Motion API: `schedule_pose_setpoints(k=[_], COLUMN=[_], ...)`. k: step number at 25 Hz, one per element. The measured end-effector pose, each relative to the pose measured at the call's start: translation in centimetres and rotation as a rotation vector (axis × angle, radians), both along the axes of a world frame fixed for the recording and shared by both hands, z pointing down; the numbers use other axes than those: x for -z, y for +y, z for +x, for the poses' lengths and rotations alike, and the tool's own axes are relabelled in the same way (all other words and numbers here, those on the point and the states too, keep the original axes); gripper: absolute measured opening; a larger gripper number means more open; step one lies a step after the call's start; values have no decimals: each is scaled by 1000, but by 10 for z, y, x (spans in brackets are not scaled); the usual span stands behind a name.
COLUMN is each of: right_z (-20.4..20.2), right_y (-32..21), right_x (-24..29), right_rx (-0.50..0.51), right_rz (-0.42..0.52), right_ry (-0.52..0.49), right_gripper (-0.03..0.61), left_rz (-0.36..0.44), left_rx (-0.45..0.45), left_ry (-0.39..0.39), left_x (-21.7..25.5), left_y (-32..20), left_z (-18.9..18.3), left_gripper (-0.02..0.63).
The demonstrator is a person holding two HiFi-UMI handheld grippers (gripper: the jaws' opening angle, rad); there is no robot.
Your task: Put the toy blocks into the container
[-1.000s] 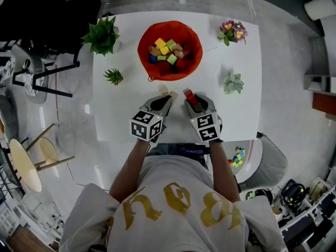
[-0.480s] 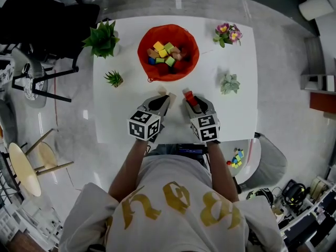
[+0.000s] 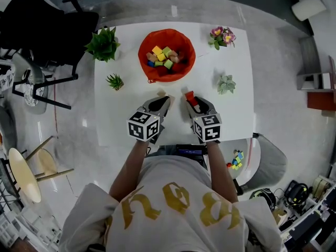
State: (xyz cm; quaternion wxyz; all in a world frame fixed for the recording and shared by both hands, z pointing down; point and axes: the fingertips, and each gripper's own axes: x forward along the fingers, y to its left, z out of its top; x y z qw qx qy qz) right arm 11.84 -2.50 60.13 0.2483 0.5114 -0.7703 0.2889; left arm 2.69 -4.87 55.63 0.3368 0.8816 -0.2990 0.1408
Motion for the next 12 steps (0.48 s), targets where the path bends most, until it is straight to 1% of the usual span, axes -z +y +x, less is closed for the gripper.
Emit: schedule_pose_setpoints(k=[4,12], right_z=[1,-1], right_y=[-3,-9], right_x=[13,39], right_rx=[-23,-43], right_rz=[27,79], right_ry=[-19,-48], right_gripper=[175,175], left_rz=[19,63], left_rx=[8,15], left_ry=[29,63], left_x=[13,38], left_y=[-4,-5], left_z=[1,-3], left_gripper=[1,1])
